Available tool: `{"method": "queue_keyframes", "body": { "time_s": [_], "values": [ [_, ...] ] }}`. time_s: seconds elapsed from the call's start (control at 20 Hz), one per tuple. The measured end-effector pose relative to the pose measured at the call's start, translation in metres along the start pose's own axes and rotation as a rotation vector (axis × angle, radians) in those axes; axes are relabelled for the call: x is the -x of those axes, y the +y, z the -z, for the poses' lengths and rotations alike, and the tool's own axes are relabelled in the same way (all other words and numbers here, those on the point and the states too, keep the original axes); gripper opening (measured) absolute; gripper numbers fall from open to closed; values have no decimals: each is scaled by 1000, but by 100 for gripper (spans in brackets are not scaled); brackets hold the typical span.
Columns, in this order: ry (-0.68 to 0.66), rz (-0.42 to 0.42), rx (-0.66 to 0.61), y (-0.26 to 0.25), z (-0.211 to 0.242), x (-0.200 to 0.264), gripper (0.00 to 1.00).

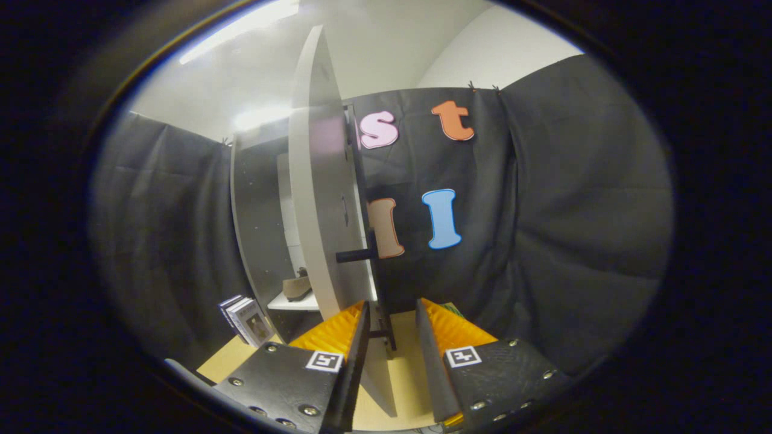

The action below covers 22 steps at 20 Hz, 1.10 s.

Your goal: Open the shoe cabinet door, grab the shoes and put them into the shoe cabinet, then close the shoe cabinet door.

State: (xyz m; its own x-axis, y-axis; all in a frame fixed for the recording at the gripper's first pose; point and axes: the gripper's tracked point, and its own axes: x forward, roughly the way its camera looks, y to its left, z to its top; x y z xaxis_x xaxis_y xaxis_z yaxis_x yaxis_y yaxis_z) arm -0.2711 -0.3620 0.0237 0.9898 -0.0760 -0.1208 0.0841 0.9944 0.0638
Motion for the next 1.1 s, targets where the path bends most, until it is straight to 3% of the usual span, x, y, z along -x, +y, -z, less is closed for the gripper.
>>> {"method": "queue_keyframes", "body": {
  "time_s": [1.1],
  "values": [
    [42, -220, -11, 114, 22, -14, 48]
  ]
}}
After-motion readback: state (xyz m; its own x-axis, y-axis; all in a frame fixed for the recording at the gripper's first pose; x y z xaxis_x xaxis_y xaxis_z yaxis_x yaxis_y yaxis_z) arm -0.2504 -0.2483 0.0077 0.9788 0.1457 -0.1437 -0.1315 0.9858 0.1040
